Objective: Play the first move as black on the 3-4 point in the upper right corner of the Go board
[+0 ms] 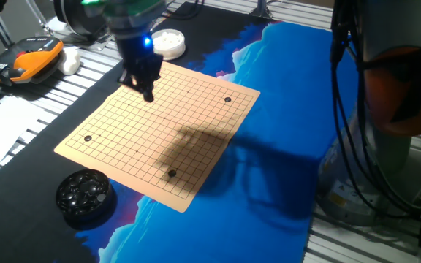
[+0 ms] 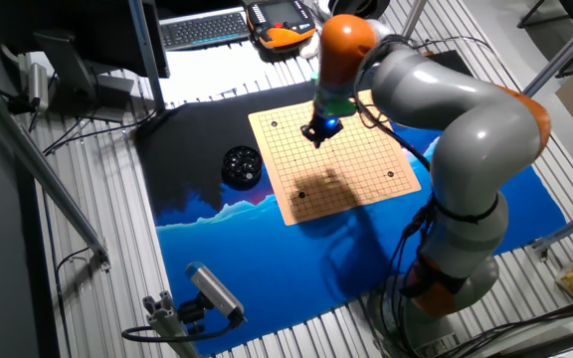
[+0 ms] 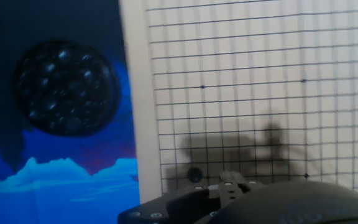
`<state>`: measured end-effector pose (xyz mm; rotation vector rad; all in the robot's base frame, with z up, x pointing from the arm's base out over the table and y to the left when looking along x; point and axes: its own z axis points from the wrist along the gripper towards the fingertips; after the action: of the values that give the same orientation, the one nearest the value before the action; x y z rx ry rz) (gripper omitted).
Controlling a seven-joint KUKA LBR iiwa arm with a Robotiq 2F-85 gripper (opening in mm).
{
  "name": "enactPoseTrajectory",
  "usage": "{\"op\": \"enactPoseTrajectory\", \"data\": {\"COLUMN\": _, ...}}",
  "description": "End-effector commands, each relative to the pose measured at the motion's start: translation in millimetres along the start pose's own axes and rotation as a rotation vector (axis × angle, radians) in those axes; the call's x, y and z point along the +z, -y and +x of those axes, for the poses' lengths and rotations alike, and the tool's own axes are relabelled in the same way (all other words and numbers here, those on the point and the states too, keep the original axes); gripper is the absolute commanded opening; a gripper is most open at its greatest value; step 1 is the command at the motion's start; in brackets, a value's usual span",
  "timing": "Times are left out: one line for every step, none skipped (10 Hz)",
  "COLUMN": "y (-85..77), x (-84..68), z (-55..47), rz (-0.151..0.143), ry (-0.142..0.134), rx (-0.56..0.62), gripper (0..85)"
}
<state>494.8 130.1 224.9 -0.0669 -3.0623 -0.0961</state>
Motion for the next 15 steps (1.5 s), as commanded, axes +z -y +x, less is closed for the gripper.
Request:
{"op": "enactPoseTrajectory", "data": {"y": -0.2, "x": -0.1, "z": 0.1, "rz": 0.008, "ry": 0.012, "rx": -0.012, "gripper": 0.0}}
{"op": "enactPoseTrajectory", "data": {"y": -0.2, "x": -0.1, "z": 0.1, "rz": -0.021, "ry": 0.017, "rx": -0.017, "gripper": 0.0}}
{"op": "enactPoseTrajectory", "data": {"y": -0.2, "x": -0.1, "z": 0.1, "rz": -0.028, "ry": 0.026, "rx": -0.018, "gripper": 0.0}}
{"op": "enactPoseTrajectory", "data": {"y": -0.2, "x": -0.1, "z": 0.1, "rz": -0.016, "ry": 0.051, "rx": -0.024, "gripper": 0.0}}
{"op": "enactPoseTrajectory", "data": {"y": -0.2, "x": -0.1, "z": 0.1, "rz": -0.015, "ry": 0.065, "rx": -0.048, "gripper": 0.0}}
{"op": "enactPoseTrajectory", "data": {"y": -0.2, "x": -0.1, "z": 0.1, "rz": -0.029, "ry": 0.078, "rx": -0.054, "gripper": 0.0}}
{"op": "enactPoseTrajectory", "data": {"y": -0.2, "x": -0.1, "z": 0.1, "rz": -0.025, "ry": 0.089, "rx": -0.046, "gripper": 0.0}}
{"op": "enactPoseTrajectory", "data": {"y": -0.2, "x": -0.1, "z": 0.1, "rz": -0.035, "ry": 0.074, "rx": 0.023, "gripper": 0.0}}
{"op": "enactPoseTrajectory", "data": {"y": -0.2, "x": -0.1, "z": 0.1, "rz": -0.080, "ry": 0.047, "rx": 0.087, "gripper": 0.0}}
{"op": "enactPoseTrajectory", "data": {"y": -9.1, "x": -3.5, "z": -5.8, "rz": -0.096, "ry": 0.024, "rx": 0.109, "gripper": 0.0}}
{"op": "enactPoseTrajectory", "data": {"y": -22.3, "x": -9.3, "z": -15.3, "rz": -0.093, "ry": 0.003, "rx": 0.122, "gripper": 0.0}}
{"op": "enactPoseTrajectory", "data": {"y": -37.6, "x": -17.0, "z": -26.6, "rz": -0.070, "ry": -0.012, "rx": 0.140, "gripper": 17.0}}
{"op": "enactPoseTrajectory", "data": {"y": -52.7, "x": -22.2, "z": -36.1, "rz": -0.016, "ry": -0.014, "rx": 0.143, "gripper": 17.0}}
{"op": "enactPoseTrajectory", "data": {"y": -60.8, "x": -19.2, "z": -39.8, "rz": 0.004, "ry": -0.005, "rx": 0.141, "gripper": 17.0}}
{"op": "enactPoseTrajectory", "data": {"y": -67.7, "x": -10.5, "z": -40.9, "rz": -0.004, "ry": 0.002, "rx": 0.156, "gripper": 17.0}}
